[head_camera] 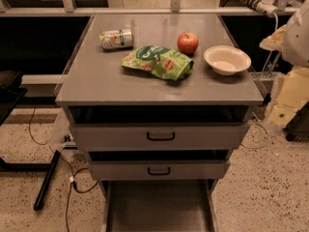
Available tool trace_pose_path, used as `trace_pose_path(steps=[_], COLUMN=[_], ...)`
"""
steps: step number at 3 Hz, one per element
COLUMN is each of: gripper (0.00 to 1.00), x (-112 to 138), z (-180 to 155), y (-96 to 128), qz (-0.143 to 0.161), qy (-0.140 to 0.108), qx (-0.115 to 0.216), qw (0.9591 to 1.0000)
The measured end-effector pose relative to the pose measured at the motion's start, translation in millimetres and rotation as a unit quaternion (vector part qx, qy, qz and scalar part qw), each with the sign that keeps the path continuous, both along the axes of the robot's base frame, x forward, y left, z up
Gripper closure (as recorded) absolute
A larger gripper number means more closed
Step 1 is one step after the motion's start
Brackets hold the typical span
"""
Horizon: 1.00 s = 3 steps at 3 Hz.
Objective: Place green rice chip bag into bottom drawer
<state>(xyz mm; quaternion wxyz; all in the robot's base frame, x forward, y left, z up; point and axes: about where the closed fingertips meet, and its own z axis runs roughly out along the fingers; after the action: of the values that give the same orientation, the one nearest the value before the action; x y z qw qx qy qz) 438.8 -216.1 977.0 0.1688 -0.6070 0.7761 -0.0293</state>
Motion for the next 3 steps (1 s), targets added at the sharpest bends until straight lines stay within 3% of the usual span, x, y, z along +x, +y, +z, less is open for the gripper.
trace_pose_path(steps=[1,2,3], gripper=[0.0,0.0,0.0], x=[16.9,45.2,77.4], z=[-4.7,-6.6,0.2], y=[5.4,24.0,35.8], qz=[0.008,0.033,0.055], qy=[-0.021,-0.063,-0.115], qx=[0.005,0.024,0.07], qw=[0.9997,0.9972,0.9894])
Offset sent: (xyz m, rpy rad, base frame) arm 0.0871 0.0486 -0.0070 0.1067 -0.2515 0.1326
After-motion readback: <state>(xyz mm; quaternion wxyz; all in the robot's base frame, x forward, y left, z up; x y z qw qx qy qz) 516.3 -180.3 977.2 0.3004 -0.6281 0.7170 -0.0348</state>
